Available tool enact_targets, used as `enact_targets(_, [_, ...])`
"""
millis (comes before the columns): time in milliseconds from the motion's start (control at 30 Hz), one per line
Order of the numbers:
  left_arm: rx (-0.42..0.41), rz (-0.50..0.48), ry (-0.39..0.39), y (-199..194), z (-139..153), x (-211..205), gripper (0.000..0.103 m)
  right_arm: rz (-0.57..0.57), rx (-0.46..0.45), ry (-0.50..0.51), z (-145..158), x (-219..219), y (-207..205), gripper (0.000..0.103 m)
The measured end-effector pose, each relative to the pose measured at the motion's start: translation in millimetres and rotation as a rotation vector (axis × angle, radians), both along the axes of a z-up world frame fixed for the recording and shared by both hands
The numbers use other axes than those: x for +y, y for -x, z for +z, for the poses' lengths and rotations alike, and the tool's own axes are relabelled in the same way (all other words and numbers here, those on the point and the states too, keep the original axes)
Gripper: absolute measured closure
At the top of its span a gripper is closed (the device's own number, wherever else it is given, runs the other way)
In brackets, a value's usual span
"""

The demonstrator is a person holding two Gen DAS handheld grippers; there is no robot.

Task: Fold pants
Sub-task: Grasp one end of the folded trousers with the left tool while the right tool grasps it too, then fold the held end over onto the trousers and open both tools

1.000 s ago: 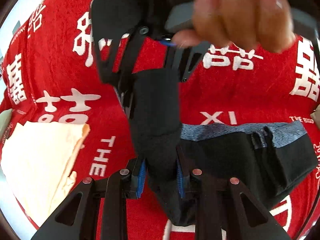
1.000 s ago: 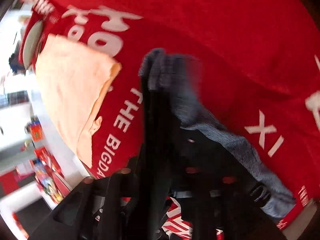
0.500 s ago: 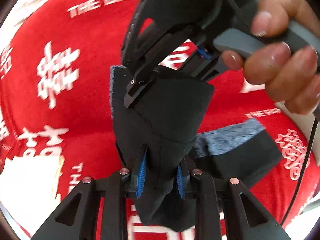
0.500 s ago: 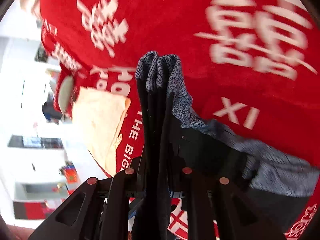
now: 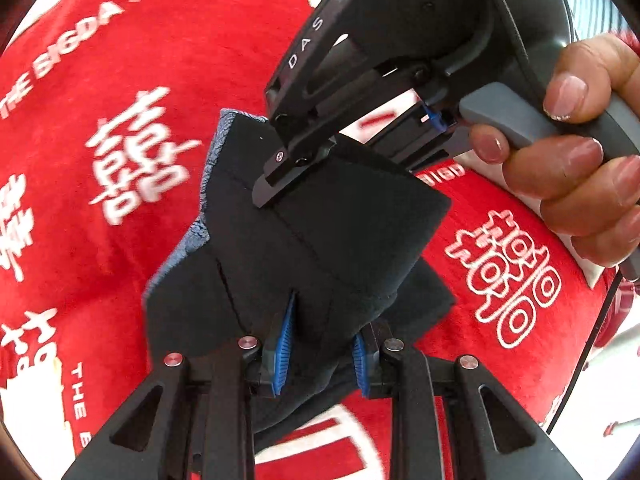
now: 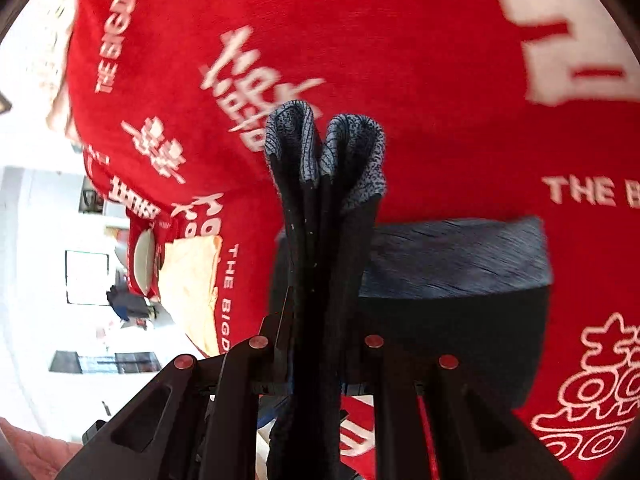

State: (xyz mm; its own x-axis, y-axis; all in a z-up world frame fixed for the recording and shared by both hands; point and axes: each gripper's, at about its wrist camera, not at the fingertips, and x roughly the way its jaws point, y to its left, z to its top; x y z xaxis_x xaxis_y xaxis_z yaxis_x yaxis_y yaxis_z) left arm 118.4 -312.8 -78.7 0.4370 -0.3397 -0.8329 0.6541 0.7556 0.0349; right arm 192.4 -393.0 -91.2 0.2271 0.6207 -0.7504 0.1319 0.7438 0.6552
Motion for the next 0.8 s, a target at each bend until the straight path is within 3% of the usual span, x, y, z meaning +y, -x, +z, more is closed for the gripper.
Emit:
enact_targets(300, [0.085,-0.053,-0.101,22,-57,-58,0.076,-0.059,0.086,0.031,-73,-59,27,0.086])
enact_targets(433, [0.079,-0.064,-0.131,28,-65,-63,0.076,-0.087,0.091,0.012,-94,-69,37,0.08])
enact_targets(500, [0.084,-0.073,-0.146,29,-65,-64,0.059,-0.094,0.082,0.015,-94,-69,37,0.077])
enact_targets(533, [0.096,-0.067,-0.153,29,-66,-64,0.043,-0.093,0.08,0.023,-93,-70,38,0.074])
enact_targets(800, [0.144,-0.007,-0.155,32,-45,-31,0.041,-0.083,0.069,0.173,-78,-79,53,0.072])
